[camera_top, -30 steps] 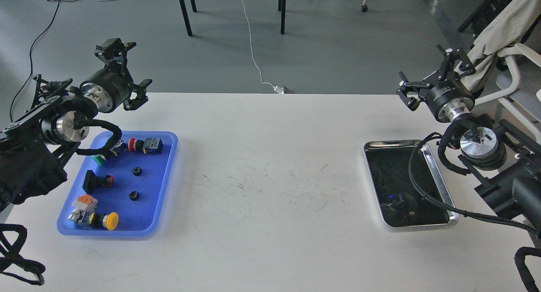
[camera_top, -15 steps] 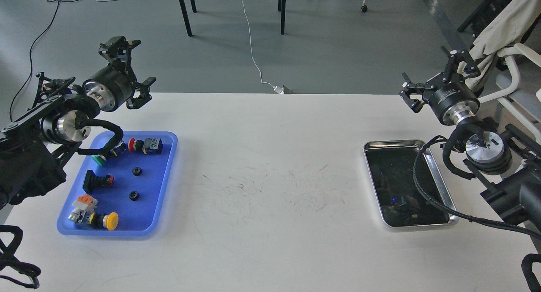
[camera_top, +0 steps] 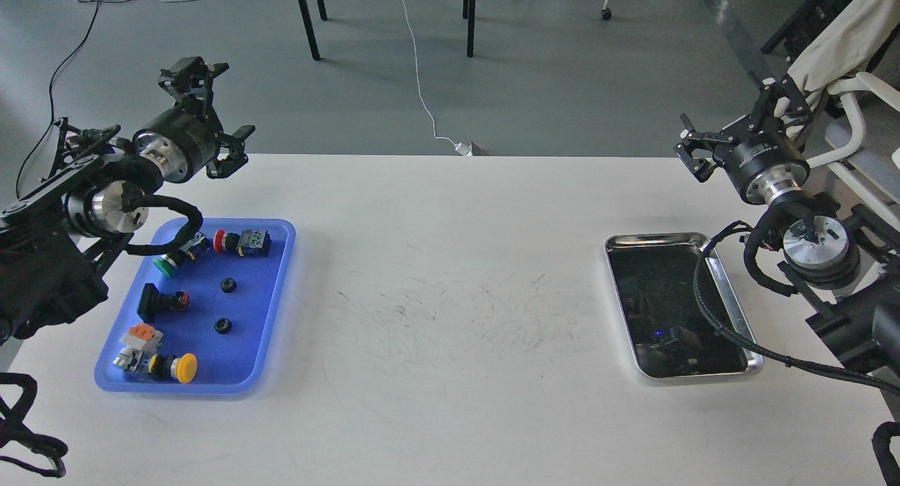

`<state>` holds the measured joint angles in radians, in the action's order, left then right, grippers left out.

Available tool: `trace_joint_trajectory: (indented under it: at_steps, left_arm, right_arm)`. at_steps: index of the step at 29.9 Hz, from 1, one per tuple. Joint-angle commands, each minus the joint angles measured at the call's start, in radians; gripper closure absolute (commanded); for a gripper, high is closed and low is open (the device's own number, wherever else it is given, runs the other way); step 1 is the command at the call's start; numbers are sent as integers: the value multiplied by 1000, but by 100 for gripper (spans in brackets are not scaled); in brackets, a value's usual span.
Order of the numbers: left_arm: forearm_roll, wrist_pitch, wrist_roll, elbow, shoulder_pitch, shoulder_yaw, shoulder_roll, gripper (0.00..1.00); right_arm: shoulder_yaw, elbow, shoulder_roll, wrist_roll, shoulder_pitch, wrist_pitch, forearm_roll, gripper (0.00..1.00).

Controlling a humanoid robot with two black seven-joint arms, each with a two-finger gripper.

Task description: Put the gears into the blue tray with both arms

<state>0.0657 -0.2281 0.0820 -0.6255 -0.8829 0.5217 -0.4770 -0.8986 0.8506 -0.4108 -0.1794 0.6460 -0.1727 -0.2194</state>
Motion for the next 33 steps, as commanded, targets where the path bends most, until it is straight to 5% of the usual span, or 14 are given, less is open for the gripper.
trace_joint_trajectory:
  at_steps: [1, 11, 33]
  left_arm:
    - [-15, 6, -11, 3, 2, 29, -2, 1]
    - [-20, 15, 25, 12, 18, 74, 5, 1]
    - [11, -66, -4, -141, 42, -49, -87, 1]
  right_arm:
    - [0, -2, 9, 0, 0, 1, 0, 1]
    - [0, -2, 15, 0, 0, 5, 0, 1]
    - [3, -2, 15, 0, -11, 4, 2, 1]
